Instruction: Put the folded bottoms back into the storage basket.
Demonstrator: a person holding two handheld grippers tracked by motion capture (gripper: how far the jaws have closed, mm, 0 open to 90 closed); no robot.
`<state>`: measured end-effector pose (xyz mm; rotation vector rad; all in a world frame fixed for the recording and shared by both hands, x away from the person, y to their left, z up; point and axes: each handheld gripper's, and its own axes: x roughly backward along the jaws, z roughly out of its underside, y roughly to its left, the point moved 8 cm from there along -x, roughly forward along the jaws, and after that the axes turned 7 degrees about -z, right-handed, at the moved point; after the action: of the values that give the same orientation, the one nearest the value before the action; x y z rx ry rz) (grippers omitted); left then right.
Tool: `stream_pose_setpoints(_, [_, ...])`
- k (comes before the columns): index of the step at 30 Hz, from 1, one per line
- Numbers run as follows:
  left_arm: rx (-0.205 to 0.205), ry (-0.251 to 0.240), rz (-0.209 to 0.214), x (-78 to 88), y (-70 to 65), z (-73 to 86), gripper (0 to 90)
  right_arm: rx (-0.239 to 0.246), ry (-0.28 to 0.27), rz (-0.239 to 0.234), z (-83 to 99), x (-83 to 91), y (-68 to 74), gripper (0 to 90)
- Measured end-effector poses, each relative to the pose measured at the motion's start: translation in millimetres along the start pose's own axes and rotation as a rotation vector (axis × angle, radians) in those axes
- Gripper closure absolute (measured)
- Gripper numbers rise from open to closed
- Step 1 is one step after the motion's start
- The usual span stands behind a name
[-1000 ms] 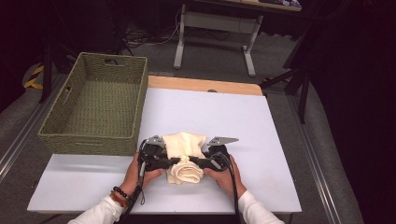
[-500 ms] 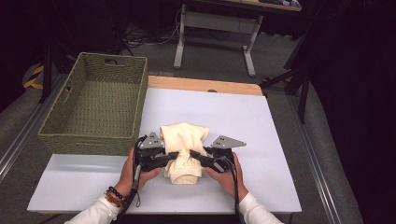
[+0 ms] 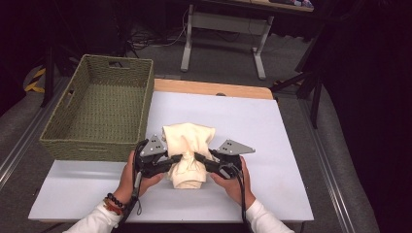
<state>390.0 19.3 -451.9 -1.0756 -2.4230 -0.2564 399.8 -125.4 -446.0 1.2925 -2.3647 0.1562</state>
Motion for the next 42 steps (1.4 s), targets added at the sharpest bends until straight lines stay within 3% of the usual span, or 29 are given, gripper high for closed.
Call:
stream_pose_setpoints(10, [-0.022,-0.031,-0.040,15.9,8.5,-4.1,70.9,0.046,-0.025,0.002,-16.3,-6.4,9.2,66.9])
stream_pose_setpoints(26, [-0.022,-0.056,-0.085,36.6,24.7,-6.6,70.9,0.098,-0.037,-0.006,-35.6,-23.5,20.8,66.8])
stream_pose_setpoints(40, [-0.014,-0.085,-0.130,67.5,47.3,-18.2,70.9,0.148,-0.062,-0.024,-69.0,-39.7,34.8,66.9])
stream_pose_setpoints(42, [0.001,-0.086,-0.127,72.7,53.4,-19.8,70.8,0.147,-0.069,-0.035,-79.1,-47.0,38.6,66.8])
